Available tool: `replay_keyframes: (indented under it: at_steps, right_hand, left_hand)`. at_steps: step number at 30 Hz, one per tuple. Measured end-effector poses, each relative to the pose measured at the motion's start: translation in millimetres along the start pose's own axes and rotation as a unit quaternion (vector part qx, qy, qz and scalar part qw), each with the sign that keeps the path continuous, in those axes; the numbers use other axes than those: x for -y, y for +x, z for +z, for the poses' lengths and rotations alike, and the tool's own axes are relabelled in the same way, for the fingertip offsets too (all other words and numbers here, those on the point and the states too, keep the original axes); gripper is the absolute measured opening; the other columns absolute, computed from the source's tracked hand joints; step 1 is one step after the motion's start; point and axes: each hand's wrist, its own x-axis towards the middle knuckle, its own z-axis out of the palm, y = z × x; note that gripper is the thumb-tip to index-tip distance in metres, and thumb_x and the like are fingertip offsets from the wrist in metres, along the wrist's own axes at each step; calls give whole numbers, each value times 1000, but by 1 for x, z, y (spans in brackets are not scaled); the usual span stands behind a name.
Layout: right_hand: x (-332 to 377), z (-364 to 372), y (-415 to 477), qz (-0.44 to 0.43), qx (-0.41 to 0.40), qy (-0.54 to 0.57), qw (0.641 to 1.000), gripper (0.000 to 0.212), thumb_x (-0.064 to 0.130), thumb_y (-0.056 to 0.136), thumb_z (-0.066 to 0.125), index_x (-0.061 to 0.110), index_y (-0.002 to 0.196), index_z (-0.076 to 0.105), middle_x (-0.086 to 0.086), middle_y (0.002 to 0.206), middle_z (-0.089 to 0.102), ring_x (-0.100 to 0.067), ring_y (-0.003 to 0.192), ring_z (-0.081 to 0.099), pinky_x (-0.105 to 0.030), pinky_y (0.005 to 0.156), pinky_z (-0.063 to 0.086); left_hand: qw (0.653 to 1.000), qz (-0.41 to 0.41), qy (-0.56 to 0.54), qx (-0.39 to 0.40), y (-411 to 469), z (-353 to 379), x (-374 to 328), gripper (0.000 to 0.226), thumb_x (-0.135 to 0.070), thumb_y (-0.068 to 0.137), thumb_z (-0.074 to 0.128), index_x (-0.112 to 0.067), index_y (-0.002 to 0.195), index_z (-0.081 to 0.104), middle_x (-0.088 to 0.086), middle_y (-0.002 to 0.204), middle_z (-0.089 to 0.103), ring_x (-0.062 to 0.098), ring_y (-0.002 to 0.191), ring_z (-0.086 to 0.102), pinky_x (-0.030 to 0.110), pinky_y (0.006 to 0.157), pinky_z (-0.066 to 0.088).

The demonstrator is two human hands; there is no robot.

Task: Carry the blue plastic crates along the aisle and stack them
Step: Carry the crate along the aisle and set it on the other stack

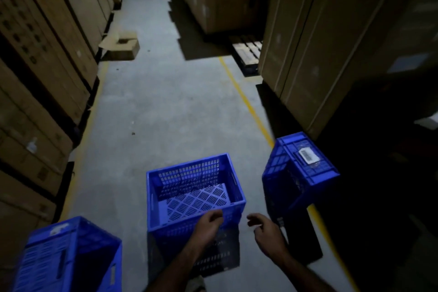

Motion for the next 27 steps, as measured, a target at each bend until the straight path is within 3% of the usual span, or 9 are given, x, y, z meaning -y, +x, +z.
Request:
replay_keyframes:
  at_steps: [1,4,6,8,11,15,19,22,27]
  right_hand:
    - [-8,-7,-9,-2,-10,-1,1000,44,-9,79,43,32,89,57,11,86,64,-1,81,62,-8,73,48]
    - [-40,-30,-39,15,-29,6,999,35,0,84,48,29,99,57,7,93,64,-10,89,62,-32,86,54]
    - [-63,-46,-61,17,-43,10,999,31,4,85,51,30,99,57,7,96,63,-9,92,61,-29,88,51]
    - [-82,-63,-81,12,-66,8,998,26,7,86,54,29,99,58,4,98,64,-9,93,60,-21,86,45]
    - [-104,-82,-102,20,-75,17,997,23,10,86,57,28,102,58,4,100,62,-10,96,58,-21,87,43]
    - [-118,-103,-110,46,-95,25,994,28,14,86,58,20,113,61,0,102,64,-14,95,60,-26,85,49]
    - [-119,-120,-99,48,-116,28,992,33,17,86,57,17,119,60,2,104,62,-12,97,57,-23,85,45]
    - [-118,-132,-84,73,-129,42,988,32,17,87,55,19,117,61,1,110,64,-15,99,60,-29,85,52]
    - [-112,-153,-54,91,-165,45,981,23,15,87,54,22,107,64,1,104,66,-16,100,61,-30,87,51]
  left_hand:
    - [1000,10,9,0,-8,13,-2,24,-16,96,53,-17,119,61,0,117,61,14,98,56,27,79,45]
    - [999,42,27,2,-32,52,-8,24,-13,96,54,-13,118,62,5,118,64,16,98,58,28,80,48]
    - [997,68,42,10,-48,80,-10,25,-13,95,55,-12,119,63,5,119,65,16,101,59,28,86,47]
    - [995,82,48,22,-65,107,-13,26,-14,95,55,-13,120,62,2,116,64,14,99,58,25,79,45]
    - [994,89,52,38,-85,139,-19,26,-16,95,54,-15,120,62,1,113,63,14,96,57,23,67,45]
    - [992,104,52,57,-92,166,-28,27,-19,95,55,-17,121,62,0,117,65,13,99,59,24,74,46]
    - [992,93,49,74,-79,184,-42,22,-24,94,55,-26,115,61,-5,114,64,6,95,59,28,77,48]
    - [991,88,40,94,-60,194,-55,19,-28,94,56,-31,112,60,-7,115,63,0,94,56,28,77,47]
    - [989,97,49,105,-27,208,-77,19,-28,93,57,-30,111,61,-9,113,63,2,95,57,30,82,49]
